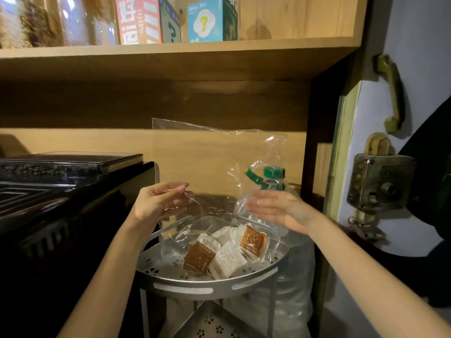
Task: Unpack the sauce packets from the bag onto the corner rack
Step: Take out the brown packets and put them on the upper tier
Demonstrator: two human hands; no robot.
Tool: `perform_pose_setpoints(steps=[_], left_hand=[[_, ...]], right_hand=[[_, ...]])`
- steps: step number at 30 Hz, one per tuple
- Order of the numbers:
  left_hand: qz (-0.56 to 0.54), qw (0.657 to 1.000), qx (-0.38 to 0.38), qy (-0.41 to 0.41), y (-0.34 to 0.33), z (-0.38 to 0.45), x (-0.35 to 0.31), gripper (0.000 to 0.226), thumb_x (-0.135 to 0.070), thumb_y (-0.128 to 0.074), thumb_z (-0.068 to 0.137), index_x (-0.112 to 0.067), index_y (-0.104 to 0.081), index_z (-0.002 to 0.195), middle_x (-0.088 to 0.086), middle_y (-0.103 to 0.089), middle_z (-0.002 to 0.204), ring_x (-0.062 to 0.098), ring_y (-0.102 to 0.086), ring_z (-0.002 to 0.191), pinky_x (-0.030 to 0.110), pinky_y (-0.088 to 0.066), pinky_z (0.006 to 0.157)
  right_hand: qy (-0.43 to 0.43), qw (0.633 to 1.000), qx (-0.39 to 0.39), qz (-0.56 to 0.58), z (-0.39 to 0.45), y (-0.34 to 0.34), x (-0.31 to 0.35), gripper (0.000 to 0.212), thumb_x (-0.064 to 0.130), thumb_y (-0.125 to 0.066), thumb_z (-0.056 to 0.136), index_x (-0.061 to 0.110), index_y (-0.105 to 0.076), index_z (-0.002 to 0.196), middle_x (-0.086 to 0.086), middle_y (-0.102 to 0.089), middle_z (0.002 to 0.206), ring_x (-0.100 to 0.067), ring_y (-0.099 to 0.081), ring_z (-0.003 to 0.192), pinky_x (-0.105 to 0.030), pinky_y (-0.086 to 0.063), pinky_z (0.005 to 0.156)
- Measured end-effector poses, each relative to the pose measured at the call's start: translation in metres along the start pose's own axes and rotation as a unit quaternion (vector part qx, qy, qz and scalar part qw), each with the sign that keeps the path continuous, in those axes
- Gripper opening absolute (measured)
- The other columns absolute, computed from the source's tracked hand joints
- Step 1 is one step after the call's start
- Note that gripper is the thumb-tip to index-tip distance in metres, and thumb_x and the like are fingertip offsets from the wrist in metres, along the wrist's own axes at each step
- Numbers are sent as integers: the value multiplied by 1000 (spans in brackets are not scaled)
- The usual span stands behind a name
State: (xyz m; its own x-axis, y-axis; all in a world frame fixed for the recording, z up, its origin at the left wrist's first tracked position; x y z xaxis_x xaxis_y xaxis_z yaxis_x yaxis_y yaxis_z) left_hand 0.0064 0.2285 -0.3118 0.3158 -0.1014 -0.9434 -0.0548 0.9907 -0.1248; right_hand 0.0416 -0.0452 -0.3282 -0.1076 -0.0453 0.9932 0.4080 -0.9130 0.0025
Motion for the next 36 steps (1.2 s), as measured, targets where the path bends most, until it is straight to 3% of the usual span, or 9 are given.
perform_pose_setpoints(steps=[3,6,11,16,21,26,29,32,36], left_hand=[[3,1000,6,0,-2,-1,-2,19,-12,-65,79,-5,-68,97,18,-69,83,15,-71,62,21,-55,49],[14,1000,15,-12,0,-1,-11,26,-15,-64,77,-6,-68,101,8,-75,79,18,-72,69,21,-56,51],[26,997,19,-77,5,6,-48,16,-13,-58,84,-12,-67,97,2,-75,75,15,-72,70,25,-58,63],[41,993,26,-107,4,13,-78,16,-14,-58,84,-11,-66,98,-2,-75,72,11,-71,68,22,-57,62],[15,990,8,-144,7,14,-92,22,-26,-65,77,-16,-67,96,1,-75,84,13,-72,79,22,-58,67],[77,987,53,-128,4,8,-81,20,-14,-61,82,-11,-66,101,-2,-75,75,12,-71,72,21,-57,64],[53,989,52,-130,4,7,-82,17,-11,-56,86,-8,-65,99,0,-75,72,12,-71,66,20,-56,58],[26,991,54,-117,3,7,-84,15,-11,-55,86,-9,-65,97,0,-74,72,11,-71,63,19,-56,56],[-4,993,82,-82,-2,0,-80,16,-12,-53,87,-13,-65,98,2,-75,82,14,-71,64,21,-56,52]], right_hand=[[22,999,-28,-19,-1,-7,-2,28,3,-62,81,1,-63,109,-13,-72,100,-21,-70,91,-30,-56,82],[40,998,-42,10,1,-12,8,17,0,-56,85,1,-66,99,-11,-74,85,-20,-72,78,-31,-59,73],[104,992,-66,25,5,-17,36,18,3,-55,87,4,-66,101,-10,-73,87,-19,-71,81,-32,-59,76],[131,989,-60,20,8,-19,71,15,5,-56,87,5,-66,98,-8,-74,84,-17,-72,79,-30,-59,73],[175,981,-77,30,5,-21,95,14,4,-54,88,3,-65,98,-7,-74,79,-16,-72,76,-27,-59,66],[187,975,-91,82,-3,-15,112,15,5,-51,90,5,-64,98,-6,-75,77,-17,-72,76,-25,-58,64],[171,976,-71,117,-12,-16,115,18,9,-57,84,3,-62,100,-8,-75,80,-17,-72,77,-23,-57,64],[150,983,-37,102,-21,-15,112,32,15,-61,75,3,-61,104,-11,-74,90,-20,-72,84,-28,-59,73],[145,984,-64,82,-34,-14,100,20,9,-54,87,2,-63,104,-11,-74,87,-21,-72,82,-31,-59,74]])
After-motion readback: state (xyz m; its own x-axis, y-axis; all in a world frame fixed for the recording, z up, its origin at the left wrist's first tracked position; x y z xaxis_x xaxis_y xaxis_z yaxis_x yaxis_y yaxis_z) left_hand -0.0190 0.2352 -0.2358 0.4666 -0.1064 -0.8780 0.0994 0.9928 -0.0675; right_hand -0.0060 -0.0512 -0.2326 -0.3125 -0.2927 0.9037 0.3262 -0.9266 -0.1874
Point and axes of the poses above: each hand's wrist, its own z-axis towards the middle knuckle, its own y-axis out of the back of the hand, x = y × z, the point moved 3 cm from there along z, towards the middle knuckle
